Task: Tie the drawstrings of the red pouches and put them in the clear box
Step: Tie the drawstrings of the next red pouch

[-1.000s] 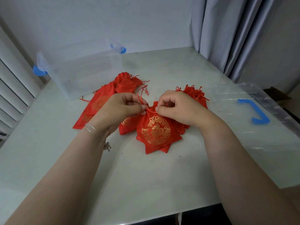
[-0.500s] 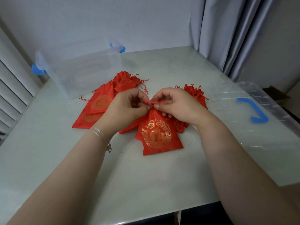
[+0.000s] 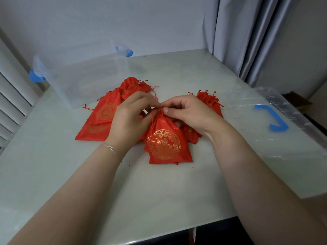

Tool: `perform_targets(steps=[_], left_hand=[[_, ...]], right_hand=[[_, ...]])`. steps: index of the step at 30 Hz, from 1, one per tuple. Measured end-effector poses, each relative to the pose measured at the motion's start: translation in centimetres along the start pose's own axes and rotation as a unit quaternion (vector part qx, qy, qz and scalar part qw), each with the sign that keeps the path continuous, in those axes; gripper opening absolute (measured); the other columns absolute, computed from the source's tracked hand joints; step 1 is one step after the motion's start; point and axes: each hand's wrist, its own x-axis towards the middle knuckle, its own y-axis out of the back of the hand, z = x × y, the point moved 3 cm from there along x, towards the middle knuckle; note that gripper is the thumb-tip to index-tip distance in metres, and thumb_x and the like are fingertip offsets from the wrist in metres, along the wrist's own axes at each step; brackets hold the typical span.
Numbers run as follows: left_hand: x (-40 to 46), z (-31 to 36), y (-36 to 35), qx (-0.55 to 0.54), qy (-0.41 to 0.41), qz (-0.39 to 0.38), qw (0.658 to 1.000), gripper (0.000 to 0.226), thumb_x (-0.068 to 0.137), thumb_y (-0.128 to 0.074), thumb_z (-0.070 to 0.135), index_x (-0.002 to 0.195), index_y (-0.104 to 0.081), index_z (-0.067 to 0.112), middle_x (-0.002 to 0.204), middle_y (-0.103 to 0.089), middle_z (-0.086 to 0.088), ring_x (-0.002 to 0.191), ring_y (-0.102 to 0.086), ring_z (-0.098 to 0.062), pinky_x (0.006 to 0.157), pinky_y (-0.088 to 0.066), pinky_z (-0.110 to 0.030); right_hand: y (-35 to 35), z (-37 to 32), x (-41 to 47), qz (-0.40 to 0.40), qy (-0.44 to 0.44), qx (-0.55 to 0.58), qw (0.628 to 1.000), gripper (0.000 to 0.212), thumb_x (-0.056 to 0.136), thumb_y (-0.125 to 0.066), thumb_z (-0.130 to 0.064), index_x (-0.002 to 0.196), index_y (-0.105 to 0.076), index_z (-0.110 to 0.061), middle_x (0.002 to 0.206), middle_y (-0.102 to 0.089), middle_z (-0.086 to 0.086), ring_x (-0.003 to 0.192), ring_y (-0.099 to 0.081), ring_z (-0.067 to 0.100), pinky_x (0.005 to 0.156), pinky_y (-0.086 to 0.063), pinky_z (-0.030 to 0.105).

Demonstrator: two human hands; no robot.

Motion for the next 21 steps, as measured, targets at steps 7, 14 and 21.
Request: perform_targets(steps=[7,14,21], left_hand=[[0.1,0.1,0.1,-0.018,-0.001,0.015,1.000,0.016,0.080,-0.068,-0.004,0.088,-0.073,0.009,0.089,-0.069,0.000,0.087,-0.064,-0.010,0.075,-0.051,-0.023],[0.2,0.8,0.3,-0.113,0.073,-0.010,0.991,0.028,0.087,-0.062,0.002,0.083,-0.059,0.029,0.087,-0.070,0.002,0.087,-0.065,-0.015,0.078,-0.050,-0.041],[0.5,0.8,0.0,-0.163,0.115,-0.050,0.979,0.014,0.089,-0.059,0.013,0.082,-0.056,0.025,0.077,-0.066,0.000,0.079,-0.061,-0.020,0.073,-0.046,-0.036]], right_hand=[[0.4,-0.1,0.2,0.071,0.018,-0.086,0.994,0.021,0.087,-0.062,-0.006,0.074,-0.064,-0.023,0.062,-0.058,-0.003,0.045,-0.051,-0.001,0.045,-0.044,0.017],[0.8,0.3,0.2,0.097,0.023,-0.168,0.981,0.017,0.086,-0.060,-0.011,0.075,-0.058,-0.024,0.063,-0.056,-0.005,0.044,-0.050,0.000,0.044,-0.048,0.024],[0.6,-0.1,0.0,0.118,0.010,-0.103,0.988,0.007,0.084,-0.057,-0.010,0.079,-0.061,-0.012,0.054,-0.058,-0.010,0.046,-0.051,-0.002,0.046,-0.038,0.014]])
